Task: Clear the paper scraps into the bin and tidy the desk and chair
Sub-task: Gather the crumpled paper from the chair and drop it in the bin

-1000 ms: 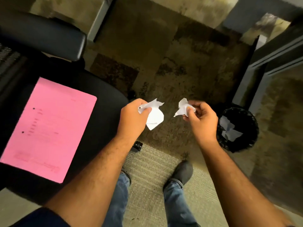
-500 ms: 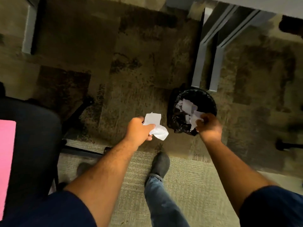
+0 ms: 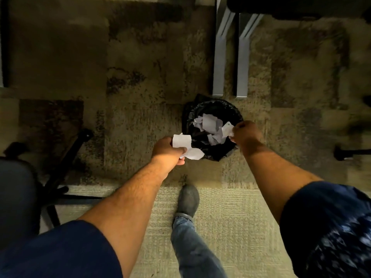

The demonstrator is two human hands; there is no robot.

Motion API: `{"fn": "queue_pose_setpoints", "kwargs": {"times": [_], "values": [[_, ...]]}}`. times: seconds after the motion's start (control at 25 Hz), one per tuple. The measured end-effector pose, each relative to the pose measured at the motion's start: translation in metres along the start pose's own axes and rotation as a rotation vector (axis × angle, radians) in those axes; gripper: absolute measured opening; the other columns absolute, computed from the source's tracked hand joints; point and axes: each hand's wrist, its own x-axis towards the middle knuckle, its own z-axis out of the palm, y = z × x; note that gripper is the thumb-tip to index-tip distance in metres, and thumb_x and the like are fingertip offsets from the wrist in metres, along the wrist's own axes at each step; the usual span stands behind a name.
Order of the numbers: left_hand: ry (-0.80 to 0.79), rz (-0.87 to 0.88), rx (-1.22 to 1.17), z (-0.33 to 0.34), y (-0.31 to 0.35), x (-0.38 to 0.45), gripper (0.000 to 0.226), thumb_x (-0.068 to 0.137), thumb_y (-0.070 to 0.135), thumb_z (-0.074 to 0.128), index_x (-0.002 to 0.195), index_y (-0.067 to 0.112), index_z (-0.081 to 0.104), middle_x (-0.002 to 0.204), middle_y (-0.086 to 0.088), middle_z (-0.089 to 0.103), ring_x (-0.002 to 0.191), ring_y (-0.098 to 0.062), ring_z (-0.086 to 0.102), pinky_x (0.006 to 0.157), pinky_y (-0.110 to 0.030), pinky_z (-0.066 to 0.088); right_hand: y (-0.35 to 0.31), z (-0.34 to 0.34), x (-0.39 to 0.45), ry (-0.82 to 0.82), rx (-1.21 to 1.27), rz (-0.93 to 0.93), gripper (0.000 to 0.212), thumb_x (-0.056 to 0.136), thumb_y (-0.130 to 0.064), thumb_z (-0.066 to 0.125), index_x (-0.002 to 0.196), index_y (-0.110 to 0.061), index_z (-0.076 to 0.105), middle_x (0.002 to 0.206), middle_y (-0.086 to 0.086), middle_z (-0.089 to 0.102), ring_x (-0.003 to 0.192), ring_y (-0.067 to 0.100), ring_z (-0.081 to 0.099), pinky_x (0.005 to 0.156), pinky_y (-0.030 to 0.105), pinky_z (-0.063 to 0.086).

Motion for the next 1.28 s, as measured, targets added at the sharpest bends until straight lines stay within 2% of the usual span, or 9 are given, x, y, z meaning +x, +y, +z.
{"fn": "queue_pose_setpoints", "kwargs": {"times": [0.12, 0.28, 0.36, 0.48, 0.6, 0.68, 0.8, 0.96, 1.28], "values": [[0.018, -0.015, 0.040, 0.017, 0.006, 0.009, 0.030, 0.097, 0.006, 0.069, 0.127, 0.007, 0.069, 0.112, -0.013, 0.075, 0.058, -0.016, 0.070, 0.067, -0.037, 0.067, 0.001, -0.015, 0.009, -0.112, 0.071, 0.105, 0.037, 0.102, -0.028, 0.064, 0.131, -0.007, 0.063, 0.128, 0.021, 0.069, 0.116, 0.037, 0.069, 0.094, 0.037, 0.057], [0.049, -0.019, 0.122, 0.046, 0.013, 0.018, 0.033, 0.097, 0.003, 0.054, 0.126, 0.008, 0.069, 0.102, -0.012, 0.074, 0.048, -0.012, 0.067, 0.046, -0.024, 0.057, 0.031, -0.028, 0.005, -0.074, 0.294, 0.164, 0.032, 0.106, -0.013, 0.053, 0.125, 0.009, 0.064, 0.111, 0.028, 0.073, 0.093, 0.037, 0.074, 0.094, 0.053, 0.063], [0.026, -0.010, 0.165, 0.061, 0.016, 0.021, 0.037, 0.097, 0.002, 0.053, 0.130, 0.008, 0.068, 0.107, -0.011, 0.073, 0.056, -0.014, 0.070, 0.045, -0.021, 0.055, 0.049, -0.033, -0.014, -0.086, 0.245, 0.119, 0.024, 0.106, -0.012, 0.052, 0.108, 0.004, 0.070, 0.097, 0.023, 0.076, 0.086, 0.039, 0.075, 0.085, 0.051, 0.064], [-0.005, 0.050, 0.223, 0.083, 0.029, 0.030, 0.039, 0.095, 0.002, 0.064, 0.135, 0.004, 0.065, 0.129, -0.015, 0.070, 0.084, -0.025, 0.075, 0.056, -0.028, 0.064, 0.076, -0.041, -0.049, -0.115, 0.330, 0.071, 0.019, 0.107, -0.007, 0.053, 0.105, -0.007, 0.072, 0.090, 0.011, 0.077, 0.073, 0.022, 0.073, 0.063, 0.031, 0.058], [-0.039, 0.126, 0.217, 0.103, 0.050, 0.037, 0.046, 0.093, 0.016, 0.075, 0.136, 0.007, 0.062, 0.132, -0.018, 0.068, 0.109, -0.036, 0.071, 0.084, -0.046, 0.065, 0.096, -0.049, -0.069, -0.096, 0.368, 0.071, 0.023, 0.106, -0.008, 0.051, 0.113, -0.012, 0.073, 0.098, 0.006, 0.080, 0.081, 0.017, 0.075, 0.067, 0.026, 0.059], [-0.052, 0.183, 0.269, 0.108, 0.060, 0.040, 0.037, 0.091, 0.025, 0.077, 0.124, 0.013, 0.065, 0.128, -0.015, 0.069, 0.112, -0.034, 0.069, 0.087, -0.039, 0.061, 0.097, -0.052, -0.073, -0.079, 0.390, 0.076, 0.026, 0.106, -0.008, 0.050, 0.117, -0.013, 0.073, 0.101, 0.004, 0.080, 0.085, 0.015, 0.076, 0.071, 0.029, 0.060], [-0.055, 0.263, 0.423, 0.097, 0.055, 0.038, 0.015, 0.090, 0.025, 0.076, 0.101, 0.021, 0.067, 0.119, -0.011, 0.072, 0.109, -0.031, 0.068, 0.070, -0.025, 0.042, 0.089, -0.052, -0.079, -0.082, 0.428, 0.049, 0.024, 0.105, -0.008, 0.052, 0.116, -0.013, 0.072, 0.100, 0.003, 0.080, 0.081, 0.011, 0.074, 0.064, 0.021, 0.057], [-0.046, 0.247, 0.503, 0.060, 0.029, 0.029, 0.047, 0.091, 0.025, 0.077, 0.135, 0.015, 0.066, 0.131, -0.009, 0.070, 0.120, -0.030, 0.067, 0.086, -0.026, 0.048, 0.059, -0.043, -0.087, -0.127, 0.433, -0.037, 0.018, 0.105, -0.007, 0.056, 0.110, -0.014, 0.073, 0.092, 0.001, 0.077, 0.075, 0.009, 0.073, 0.059, 0.019, 0.053], [0.070, 0.300, 0.503, -0.040, 0.002, 0.003, 0.046, 0.090, 0.029, 0.080, 0.134, 0.026, 0.066, 0.140, 0.002, 0.062, 0.118, -0.018, 0.065, 0.088, -0.020, 0.047, -0.028, 0.026, -0.123, -0.285, 0.311, -0.170, 0.018, 0.106, -0.006, 0.056, 0.119, 0.000, 0.068, 0.099, 0.010, 0.072, 0.076, 0.016, 0.068, 0.068, 0.028, 0.050]]}}
